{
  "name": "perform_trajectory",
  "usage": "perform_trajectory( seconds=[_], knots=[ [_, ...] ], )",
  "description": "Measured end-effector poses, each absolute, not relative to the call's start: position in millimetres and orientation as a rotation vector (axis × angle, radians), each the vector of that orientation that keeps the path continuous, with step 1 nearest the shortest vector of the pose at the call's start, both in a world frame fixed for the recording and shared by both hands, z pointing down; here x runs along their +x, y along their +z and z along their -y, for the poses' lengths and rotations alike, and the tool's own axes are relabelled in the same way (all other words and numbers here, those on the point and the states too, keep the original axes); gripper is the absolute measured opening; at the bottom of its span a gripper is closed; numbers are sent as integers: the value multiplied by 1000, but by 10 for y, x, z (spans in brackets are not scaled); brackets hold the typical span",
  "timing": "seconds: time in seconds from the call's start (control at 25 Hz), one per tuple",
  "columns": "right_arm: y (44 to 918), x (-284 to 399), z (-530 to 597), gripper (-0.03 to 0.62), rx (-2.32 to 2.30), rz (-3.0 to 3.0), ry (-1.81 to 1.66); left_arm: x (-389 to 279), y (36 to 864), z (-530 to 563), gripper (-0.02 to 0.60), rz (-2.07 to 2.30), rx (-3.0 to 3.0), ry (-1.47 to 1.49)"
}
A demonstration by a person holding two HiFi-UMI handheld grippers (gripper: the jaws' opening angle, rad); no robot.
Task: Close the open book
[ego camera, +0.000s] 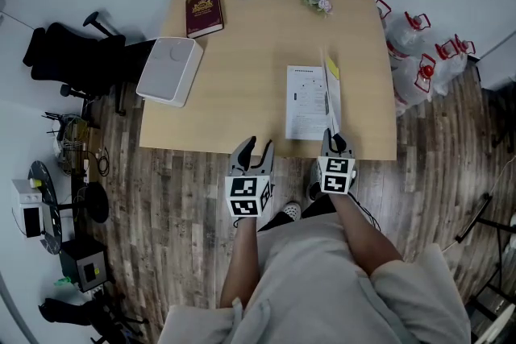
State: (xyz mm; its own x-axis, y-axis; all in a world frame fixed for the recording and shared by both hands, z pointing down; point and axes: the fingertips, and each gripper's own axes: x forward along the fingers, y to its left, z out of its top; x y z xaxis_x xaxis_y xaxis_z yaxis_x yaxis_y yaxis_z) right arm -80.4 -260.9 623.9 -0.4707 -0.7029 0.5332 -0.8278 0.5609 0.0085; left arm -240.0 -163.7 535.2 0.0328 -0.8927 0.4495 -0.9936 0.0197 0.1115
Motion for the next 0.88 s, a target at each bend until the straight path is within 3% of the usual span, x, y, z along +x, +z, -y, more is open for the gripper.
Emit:
perform_trajectory(
  seconds=[0.56, 0.88],
  knots=[
    [6539, -1138, 2512, 31, 991, 2277, 232, -2418, 5394, 1661, 176, 1919, 1890, 353],
    [6755, -1293, 2375, 91, 796, 2257, 300, -2401, 5437, 1724, 176, 1914, 1876, 350]
  ],
)
